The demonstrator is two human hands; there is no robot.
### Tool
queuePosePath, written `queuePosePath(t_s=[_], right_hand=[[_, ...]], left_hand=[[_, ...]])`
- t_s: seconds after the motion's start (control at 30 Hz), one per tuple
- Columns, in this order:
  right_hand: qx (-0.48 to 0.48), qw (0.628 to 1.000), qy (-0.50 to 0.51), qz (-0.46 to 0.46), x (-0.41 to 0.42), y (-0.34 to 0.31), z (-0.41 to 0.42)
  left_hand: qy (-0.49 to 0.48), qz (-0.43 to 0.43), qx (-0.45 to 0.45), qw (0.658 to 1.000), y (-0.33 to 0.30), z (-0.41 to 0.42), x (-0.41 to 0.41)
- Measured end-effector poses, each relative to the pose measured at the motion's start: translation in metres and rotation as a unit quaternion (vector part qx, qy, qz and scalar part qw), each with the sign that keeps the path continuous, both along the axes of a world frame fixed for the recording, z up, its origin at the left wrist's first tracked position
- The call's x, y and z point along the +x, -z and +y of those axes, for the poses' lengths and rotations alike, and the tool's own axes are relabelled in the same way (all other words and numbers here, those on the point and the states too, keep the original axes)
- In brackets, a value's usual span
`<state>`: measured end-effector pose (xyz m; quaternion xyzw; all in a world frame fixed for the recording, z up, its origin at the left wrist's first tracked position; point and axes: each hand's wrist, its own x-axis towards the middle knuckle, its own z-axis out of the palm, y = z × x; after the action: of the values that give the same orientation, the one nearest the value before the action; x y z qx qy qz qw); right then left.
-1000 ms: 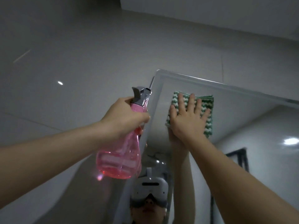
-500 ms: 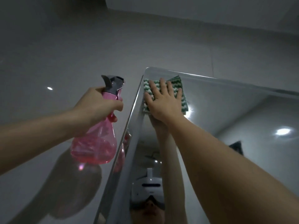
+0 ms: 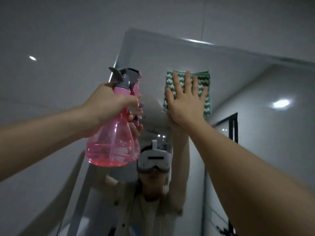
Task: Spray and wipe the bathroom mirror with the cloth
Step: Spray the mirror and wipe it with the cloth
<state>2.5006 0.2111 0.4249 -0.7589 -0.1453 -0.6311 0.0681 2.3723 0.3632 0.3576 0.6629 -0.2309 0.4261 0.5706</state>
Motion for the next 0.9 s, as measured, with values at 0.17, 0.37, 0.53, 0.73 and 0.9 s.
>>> queuePosePath(t_s=[0.17,0.37,0.53,0.73,0.9], right_hand=[[-0.024,0.999,0.001,0.022,-0.001,0.075,-0.013],[-0.051,0.996,0.014,0.070,-0.009,0.155,-0.028],[-0.063,0.996,0.014,0.068,-0.006,0.208,-0.035],[-0.092,0.994,0.033,0.044,-0.001,0.257,-0.051],[-0.106,0.993,0.033,0.041,-0.003,0.286,-0.066]], left_hand=[[-0.011,0.055,-0.014,0.998,0.059,-0.009,-0.010],[0.018,0.100,-0.078,0.992,0.118,-0.028,-0.034],[0.020,0.140,-0.056,0.988,0.161,-0.042,-0.042],[0.010,0.188,-0.051,0.981,0.193,-0.041,-0.040],[0.009,0.201,-0.049,0.978,0.206,-0.045,-0.043]])
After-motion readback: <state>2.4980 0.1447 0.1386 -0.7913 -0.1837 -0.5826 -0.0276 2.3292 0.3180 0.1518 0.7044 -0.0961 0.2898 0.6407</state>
